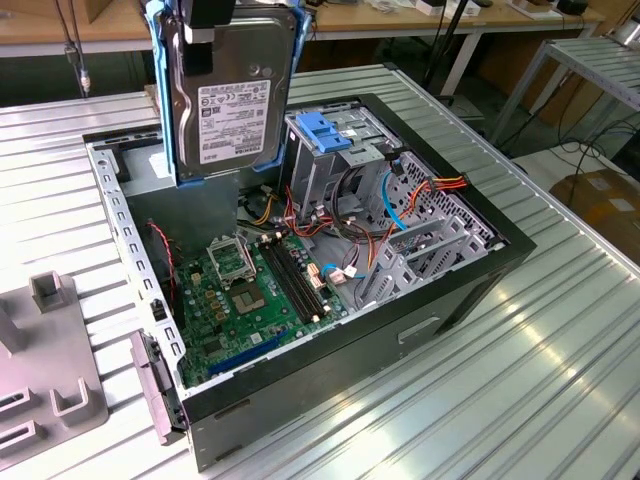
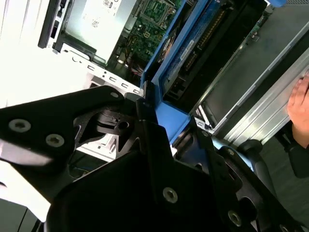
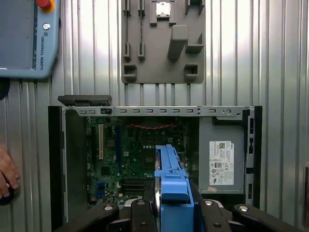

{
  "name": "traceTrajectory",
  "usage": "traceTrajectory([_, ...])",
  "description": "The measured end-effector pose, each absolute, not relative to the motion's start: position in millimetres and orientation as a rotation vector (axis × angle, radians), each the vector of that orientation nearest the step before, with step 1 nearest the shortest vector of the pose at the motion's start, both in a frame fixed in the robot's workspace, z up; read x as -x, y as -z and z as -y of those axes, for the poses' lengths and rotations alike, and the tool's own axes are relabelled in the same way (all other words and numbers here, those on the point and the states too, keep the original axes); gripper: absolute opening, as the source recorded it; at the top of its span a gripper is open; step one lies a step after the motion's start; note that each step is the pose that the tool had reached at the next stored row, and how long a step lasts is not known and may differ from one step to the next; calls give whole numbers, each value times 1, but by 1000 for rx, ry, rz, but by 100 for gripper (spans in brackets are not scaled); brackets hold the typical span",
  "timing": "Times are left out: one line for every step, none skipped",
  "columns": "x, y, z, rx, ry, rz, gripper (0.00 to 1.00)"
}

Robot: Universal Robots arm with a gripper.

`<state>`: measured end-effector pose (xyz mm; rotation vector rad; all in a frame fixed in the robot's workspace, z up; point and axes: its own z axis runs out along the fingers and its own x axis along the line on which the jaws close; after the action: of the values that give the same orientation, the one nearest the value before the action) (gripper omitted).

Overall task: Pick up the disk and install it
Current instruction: 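Pick up the disk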

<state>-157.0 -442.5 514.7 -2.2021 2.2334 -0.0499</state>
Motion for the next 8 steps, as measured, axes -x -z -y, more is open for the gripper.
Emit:
traceTrajectory([157, -515, 443, 2202, 50, -2234, 37])
traceTrajectory([156, -514, 444, 2202, 50, -2233, 37])
traceTrajectory([156, -514, 444, 2202, 50, -2234, 37])
traceTrajectory([155, -514, 445, 2202, 50, -2233, 37])
traceTrajectory([155, -514, 446, 2202, 50, -2233, 37])
traceTrajectory([153, -514, 446, 2202, 50, -2234, 37])
traceTrajectory([152, -513, 447, 2202, 50, -2234, 37])
traceTrajectory([149, -513, 447, 2202, 50, -2233, 37])
